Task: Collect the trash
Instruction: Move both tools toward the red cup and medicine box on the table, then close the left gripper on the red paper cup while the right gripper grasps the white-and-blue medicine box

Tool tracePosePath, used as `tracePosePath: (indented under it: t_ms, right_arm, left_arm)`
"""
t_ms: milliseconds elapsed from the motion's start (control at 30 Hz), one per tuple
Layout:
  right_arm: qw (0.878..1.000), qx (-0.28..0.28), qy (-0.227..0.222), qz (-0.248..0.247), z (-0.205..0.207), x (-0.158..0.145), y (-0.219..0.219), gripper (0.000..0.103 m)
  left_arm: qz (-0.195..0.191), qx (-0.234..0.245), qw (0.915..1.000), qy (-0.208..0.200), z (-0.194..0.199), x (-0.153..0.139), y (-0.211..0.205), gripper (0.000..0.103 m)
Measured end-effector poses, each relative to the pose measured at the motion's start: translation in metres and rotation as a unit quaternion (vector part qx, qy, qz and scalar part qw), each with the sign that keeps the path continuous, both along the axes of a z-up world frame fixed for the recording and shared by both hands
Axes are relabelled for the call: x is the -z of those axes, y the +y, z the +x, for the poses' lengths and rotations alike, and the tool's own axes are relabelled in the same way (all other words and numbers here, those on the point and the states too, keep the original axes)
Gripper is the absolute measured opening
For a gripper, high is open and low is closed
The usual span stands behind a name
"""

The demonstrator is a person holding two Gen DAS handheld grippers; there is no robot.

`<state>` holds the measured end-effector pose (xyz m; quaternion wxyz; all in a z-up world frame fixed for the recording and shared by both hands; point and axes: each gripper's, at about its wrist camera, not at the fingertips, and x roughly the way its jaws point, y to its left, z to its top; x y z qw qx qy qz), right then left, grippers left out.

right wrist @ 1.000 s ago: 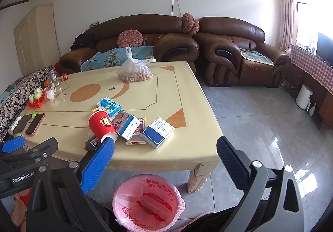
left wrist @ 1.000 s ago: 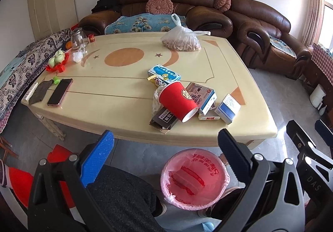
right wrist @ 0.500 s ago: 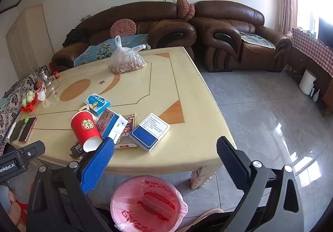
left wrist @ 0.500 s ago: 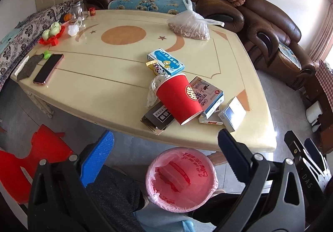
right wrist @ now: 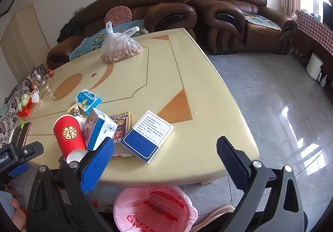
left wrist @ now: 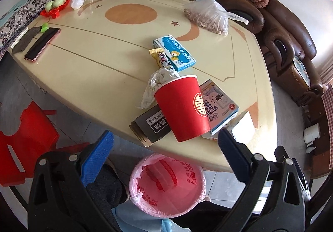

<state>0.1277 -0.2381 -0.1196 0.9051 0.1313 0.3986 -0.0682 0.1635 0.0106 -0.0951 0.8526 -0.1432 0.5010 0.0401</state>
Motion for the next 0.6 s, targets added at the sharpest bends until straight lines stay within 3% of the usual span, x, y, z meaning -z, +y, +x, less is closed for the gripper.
tracePosePath:
  t_ms: [200,600]
  right_arm:
    - [0.999,-0.005,0.019,0.029,0.024,0.020,0.000,0.096]
    - [0.995,0.010,0.047,0.089,0.056,0.056,-0.009,0.096]
  left_arm:
    - [-0.016,-0.035,0.9989,0.026,0.017,0.016,0.006,0.098]
    - [-0.025,-0.056,0.9952,0.076,0.056,0.046,-0.004,0.098]
